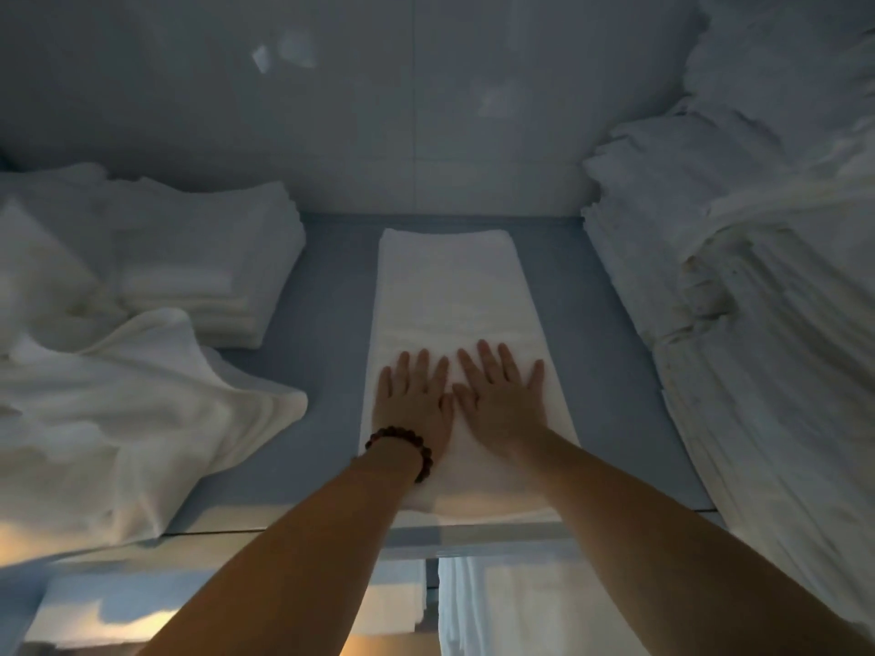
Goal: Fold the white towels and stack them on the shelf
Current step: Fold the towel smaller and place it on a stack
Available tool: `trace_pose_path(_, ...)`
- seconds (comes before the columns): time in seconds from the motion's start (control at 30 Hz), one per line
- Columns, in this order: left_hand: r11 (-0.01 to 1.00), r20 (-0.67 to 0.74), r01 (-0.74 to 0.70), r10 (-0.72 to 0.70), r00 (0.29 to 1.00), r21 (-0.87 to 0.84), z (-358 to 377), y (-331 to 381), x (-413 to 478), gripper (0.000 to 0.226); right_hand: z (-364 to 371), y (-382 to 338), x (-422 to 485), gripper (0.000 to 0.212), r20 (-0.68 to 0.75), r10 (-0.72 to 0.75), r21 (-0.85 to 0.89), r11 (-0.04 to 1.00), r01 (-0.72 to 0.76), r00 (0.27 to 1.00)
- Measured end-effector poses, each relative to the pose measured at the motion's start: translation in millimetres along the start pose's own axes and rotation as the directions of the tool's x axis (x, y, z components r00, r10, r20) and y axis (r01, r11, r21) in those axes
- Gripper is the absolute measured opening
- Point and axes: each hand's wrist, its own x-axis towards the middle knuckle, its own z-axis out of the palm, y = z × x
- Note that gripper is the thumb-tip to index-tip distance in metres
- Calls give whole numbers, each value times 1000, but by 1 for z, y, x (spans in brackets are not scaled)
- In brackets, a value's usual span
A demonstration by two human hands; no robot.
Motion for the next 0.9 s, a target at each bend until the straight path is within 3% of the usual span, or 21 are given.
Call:
trace_pose_path(0.1, 998, 29, 35, -33, 999, -58, 1, 10, -22, 54, 8, -6, -19, 54, -7, 22, 20, 1000, -22, 1000)
trace_pose_path(0.3, 999, -44, -16, 14, 999, -39, 11, -2, -56, 53, 18, 5, -53, 61, -78, 1, 24, 1000, 1, 997)
trace_pose_path(0.43, 990, -2, 134, -134, 991, -43, 10, -25, -62, 56, 22, 42, -72, 63, -63, 89, 3, 996, -89, 994)
trace_pose_path(0.5, 982, 25, 186, -187, 982, 38, 5, -27, -67, 58, 20, 50, -79, 63, -45, 148, -7, 989, -149, 988)
trace_pose_path(0.57, 989, 2, 125, -125, 992, 82, -1, -17, -72, 59, 15, 43, -82, 62, -72, 124, -27, 992, -126, 990)
trace_pose_path(0.7, 995, 24, -99, 100, 995, -21, 2, 6, -94, 69, 19, 23, -95, 59, -59, -107, -71, 992, 103, 992)
trace_pose_path(0.9, 986, 78, -158, 154, 985, 56, 1, -9, -130, 92, 23, 35, -125, 60, -9, -67, -72, 995, 67, 998)
